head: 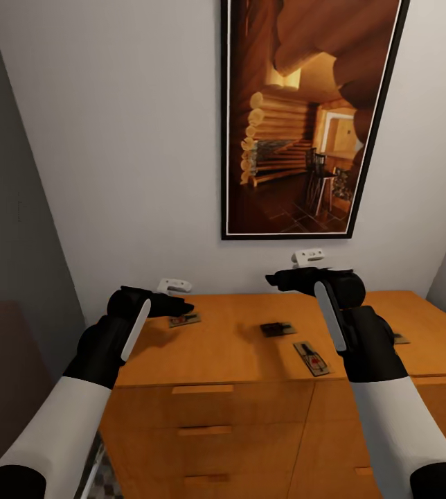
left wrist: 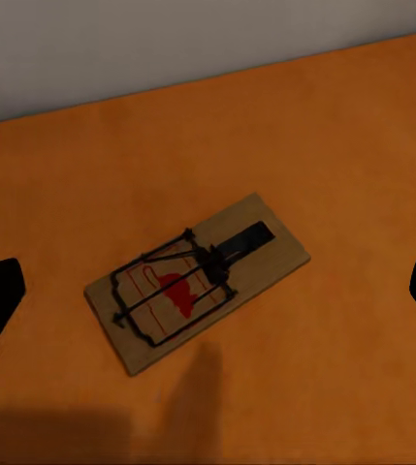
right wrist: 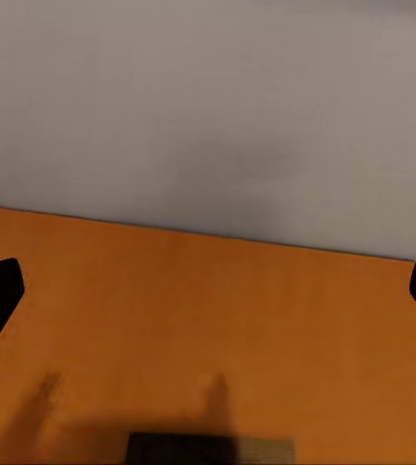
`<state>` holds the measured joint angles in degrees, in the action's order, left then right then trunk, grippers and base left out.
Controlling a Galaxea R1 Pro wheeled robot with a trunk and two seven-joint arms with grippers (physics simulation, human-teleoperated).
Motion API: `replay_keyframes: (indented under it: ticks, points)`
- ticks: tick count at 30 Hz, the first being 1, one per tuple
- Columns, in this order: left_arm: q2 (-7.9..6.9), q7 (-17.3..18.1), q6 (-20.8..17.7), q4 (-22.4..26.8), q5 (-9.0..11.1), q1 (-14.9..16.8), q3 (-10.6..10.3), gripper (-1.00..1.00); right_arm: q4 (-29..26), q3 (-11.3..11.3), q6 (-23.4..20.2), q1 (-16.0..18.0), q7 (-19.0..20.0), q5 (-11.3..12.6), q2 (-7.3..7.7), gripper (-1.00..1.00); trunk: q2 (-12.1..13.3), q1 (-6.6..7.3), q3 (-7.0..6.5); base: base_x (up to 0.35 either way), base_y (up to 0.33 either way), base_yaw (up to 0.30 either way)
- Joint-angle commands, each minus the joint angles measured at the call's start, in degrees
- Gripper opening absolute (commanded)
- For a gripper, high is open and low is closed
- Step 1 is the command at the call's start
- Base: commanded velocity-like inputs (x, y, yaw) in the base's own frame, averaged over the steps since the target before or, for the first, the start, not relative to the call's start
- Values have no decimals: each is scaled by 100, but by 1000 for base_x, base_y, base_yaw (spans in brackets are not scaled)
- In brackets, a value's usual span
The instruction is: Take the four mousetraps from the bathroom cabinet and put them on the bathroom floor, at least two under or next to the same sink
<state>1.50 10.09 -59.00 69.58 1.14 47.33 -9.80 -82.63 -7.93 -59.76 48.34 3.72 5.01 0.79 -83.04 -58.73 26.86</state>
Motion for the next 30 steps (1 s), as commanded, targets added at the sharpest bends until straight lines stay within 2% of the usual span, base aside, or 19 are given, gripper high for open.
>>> replay_keyframes:
  ticks: [1,30]
  points:
    - [0,1,-24,4,9,4,0,100,-3,-6,-24,5,-19,40,3,100,-4,0,7,0,161,0]
    - [1,1,-24,-4,22,4,-3,100,1,-6,-24,5,-32,57,28,100,-4,0,7,0,25,0]
